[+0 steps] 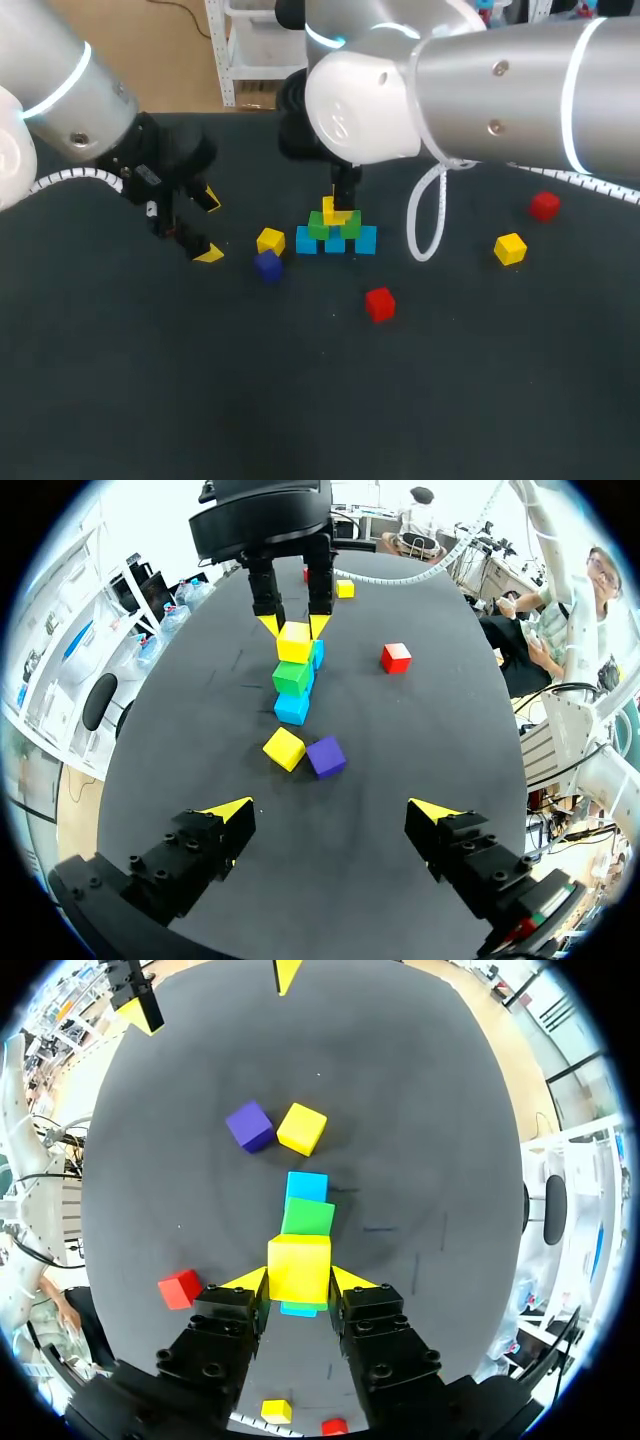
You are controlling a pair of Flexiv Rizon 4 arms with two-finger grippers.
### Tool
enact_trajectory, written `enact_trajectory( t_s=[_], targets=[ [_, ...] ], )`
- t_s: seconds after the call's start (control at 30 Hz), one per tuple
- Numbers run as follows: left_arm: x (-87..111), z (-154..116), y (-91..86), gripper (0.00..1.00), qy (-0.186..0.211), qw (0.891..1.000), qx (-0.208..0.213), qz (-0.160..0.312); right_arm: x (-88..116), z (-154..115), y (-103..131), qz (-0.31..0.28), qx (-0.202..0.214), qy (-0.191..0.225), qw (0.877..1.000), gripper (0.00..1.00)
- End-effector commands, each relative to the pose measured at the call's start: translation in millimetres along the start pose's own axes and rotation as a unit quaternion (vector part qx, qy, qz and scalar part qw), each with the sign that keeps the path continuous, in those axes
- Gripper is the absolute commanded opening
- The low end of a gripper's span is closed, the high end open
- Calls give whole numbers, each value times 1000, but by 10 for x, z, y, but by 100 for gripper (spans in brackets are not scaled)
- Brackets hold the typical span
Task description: Place the blue cubes, place green cubes on the blue cubes, place the yellow cubes on the green cubes, then place the red cubes on the yellow cubes, and place purple cube on the red cubes.
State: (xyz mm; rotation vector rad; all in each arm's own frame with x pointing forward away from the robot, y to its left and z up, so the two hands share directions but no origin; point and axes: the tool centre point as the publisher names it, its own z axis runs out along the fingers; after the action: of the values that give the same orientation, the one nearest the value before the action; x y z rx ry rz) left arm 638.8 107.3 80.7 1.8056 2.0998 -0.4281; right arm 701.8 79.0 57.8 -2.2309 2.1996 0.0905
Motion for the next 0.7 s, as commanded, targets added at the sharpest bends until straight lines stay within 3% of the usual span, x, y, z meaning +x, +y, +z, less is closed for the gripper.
enact_trajectory(
  t_s=[0.03,0.27,0.7],
  targets=[
    [8,0,4,100,-1,1000,0,1,-10,0,-23,0,-3,1,1000,37],
    [8,0,4,100,-1,1000,0,1,-10,0,-27,0,-3,1,1000,42],
    [8,0,4,100,-1,1000,0,1,-10,-8,-32,1,-2,1,1000,43]
  ],
)
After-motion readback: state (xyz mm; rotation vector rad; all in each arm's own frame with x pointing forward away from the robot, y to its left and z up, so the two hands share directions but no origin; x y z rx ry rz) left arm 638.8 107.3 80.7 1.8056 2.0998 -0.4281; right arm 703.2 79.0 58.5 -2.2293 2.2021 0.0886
